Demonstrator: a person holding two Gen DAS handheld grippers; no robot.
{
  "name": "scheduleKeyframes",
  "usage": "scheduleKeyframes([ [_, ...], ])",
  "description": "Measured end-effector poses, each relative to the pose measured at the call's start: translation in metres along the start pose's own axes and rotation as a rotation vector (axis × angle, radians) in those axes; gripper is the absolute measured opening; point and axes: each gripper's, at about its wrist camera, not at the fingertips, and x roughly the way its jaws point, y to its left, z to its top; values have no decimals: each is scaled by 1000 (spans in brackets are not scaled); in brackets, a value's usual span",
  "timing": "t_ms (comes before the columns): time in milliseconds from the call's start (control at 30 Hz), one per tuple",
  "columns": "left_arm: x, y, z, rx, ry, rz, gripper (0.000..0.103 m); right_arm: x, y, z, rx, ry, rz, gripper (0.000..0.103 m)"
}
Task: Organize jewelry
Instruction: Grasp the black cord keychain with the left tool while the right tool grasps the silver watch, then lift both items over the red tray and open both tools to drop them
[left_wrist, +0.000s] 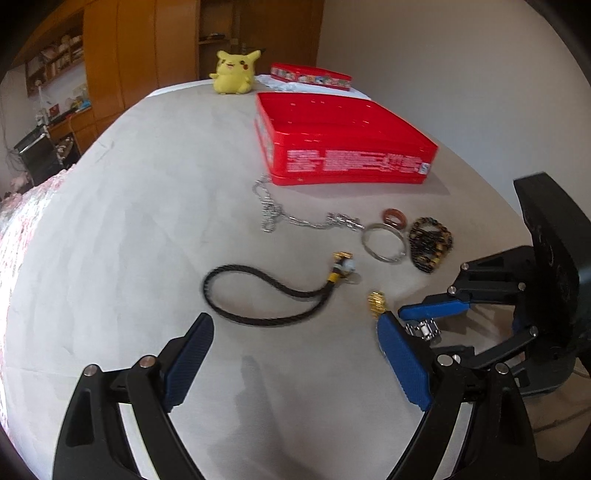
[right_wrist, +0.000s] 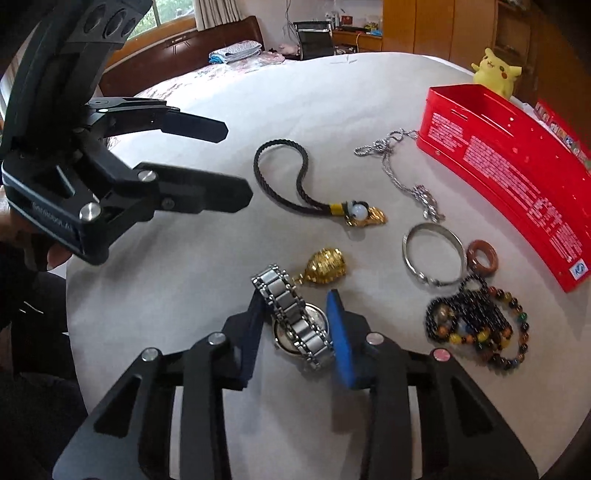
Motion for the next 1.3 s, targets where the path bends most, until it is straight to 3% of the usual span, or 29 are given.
scheduleKeyframes([
  [33,2,-4,0,8,3,-10,90,-3,-2,-2,6,-6,1,27],
  [267,25,-9,11,69,22,-32,90,-9,-8,-7,43,-7,-5,26],
  [400,48,-7,19,198,83,-91,90,-9,-12,-7,72,-7,26,27],
  [500,65,-3,21,279,119,-66,91,-7,-15,-5,78,-9,35,27],
  [567,68,0,26,275,113,-64,90,-7,-15,-6,83,-11,40,27],
  [667,69,3,27,254,94,-39,81,-6,-17,-6,89,-11,47,27],
  [867,60,15,25,167,66,-44,35,-5,-17,-6,93,-12,50,27],
  [900,58,17,25,160,61,-49,19,-5,-17,-6,94,-12,50,27],
  [933,56,18,24,150,56,-54,11,-5,-17,-6,94,-12,50,27],
  [1300,28,16,26,105,-15,-50,7,-7,-14,-5,90,-14,30,27],
])
